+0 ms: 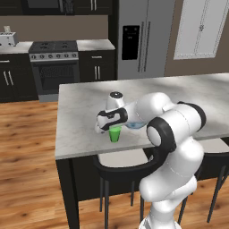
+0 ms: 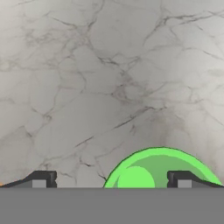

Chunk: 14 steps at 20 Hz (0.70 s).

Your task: Place the cup inside the bowl on the dining table and move the bowl to any counter.

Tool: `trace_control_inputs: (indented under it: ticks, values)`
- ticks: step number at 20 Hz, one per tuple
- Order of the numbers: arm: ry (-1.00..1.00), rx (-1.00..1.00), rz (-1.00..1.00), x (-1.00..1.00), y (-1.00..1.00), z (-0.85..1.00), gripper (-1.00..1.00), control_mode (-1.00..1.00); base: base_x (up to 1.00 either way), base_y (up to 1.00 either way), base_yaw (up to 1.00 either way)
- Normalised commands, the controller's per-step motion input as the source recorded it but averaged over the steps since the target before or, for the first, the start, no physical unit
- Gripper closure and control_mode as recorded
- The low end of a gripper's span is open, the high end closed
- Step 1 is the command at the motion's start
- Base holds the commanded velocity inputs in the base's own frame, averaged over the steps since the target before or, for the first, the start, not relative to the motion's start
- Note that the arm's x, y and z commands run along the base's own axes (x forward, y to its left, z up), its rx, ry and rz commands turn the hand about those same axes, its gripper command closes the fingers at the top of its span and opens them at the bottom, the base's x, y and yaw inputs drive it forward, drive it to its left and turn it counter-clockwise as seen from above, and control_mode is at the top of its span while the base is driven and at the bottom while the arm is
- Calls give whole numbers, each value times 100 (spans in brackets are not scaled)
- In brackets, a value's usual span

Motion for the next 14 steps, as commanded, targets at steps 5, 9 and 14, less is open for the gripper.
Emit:
trace_control_inputs:
  ticks: [5, 9, 14]
  values:
    - [0, 0, 1, 1, 0, -10, -100, -100, 0, 0, 0]
    - [0, 0, 1, 0, 0, -16, -100, -100, 0, 0, 0]
    - [0, 0, 1, 0, 0, -13, -100, -100, 0, 0, 0]
